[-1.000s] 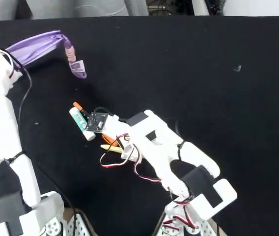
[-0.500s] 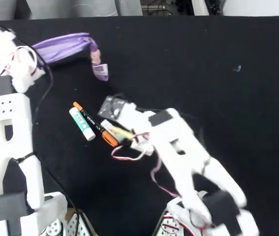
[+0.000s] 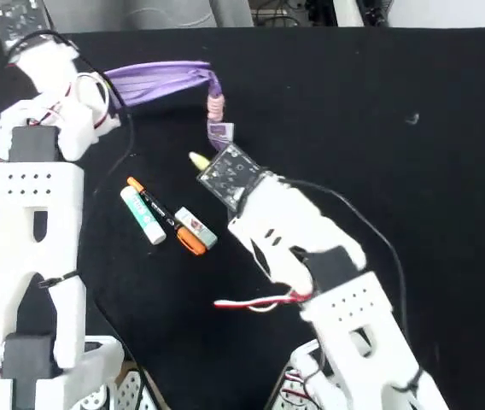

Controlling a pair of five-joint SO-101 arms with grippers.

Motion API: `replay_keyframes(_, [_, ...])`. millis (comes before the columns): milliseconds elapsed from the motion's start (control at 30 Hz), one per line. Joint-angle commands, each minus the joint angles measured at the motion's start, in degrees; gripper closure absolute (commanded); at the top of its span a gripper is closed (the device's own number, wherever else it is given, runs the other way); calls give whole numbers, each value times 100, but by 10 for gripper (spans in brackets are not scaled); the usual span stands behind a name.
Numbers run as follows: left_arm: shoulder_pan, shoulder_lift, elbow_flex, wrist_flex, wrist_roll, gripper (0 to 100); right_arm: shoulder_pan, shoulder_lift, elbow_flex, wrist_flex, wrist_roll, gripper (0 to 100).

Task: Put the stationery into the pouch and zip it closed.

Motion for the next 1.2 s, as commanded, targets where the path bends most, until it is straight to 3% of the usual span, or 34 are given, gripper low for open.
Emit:
replay_keyframes(0, [233, -53, -382, 18, 70, 971, 132, -505, -57, -229, -44, 988])
replay_keyframes(333, [646, -53, -409, 229, 79, 971, 105, -2158, -330, -1125, -167, 988])
replay_keyframes(533, [831, -44, -374, 308, 79, 971, 114, -2844, -92, -2110, -1178, 988])
replay_keyframes(900, [1235, -44, -365, 563, 79, 971, -53, -3020, 1130, -4782, -2523, 988])
replay_keyframes(1167, [1279, -53, -136, 510, 360, 971, -325, -2888, 1877, -5837, -2567, 988])
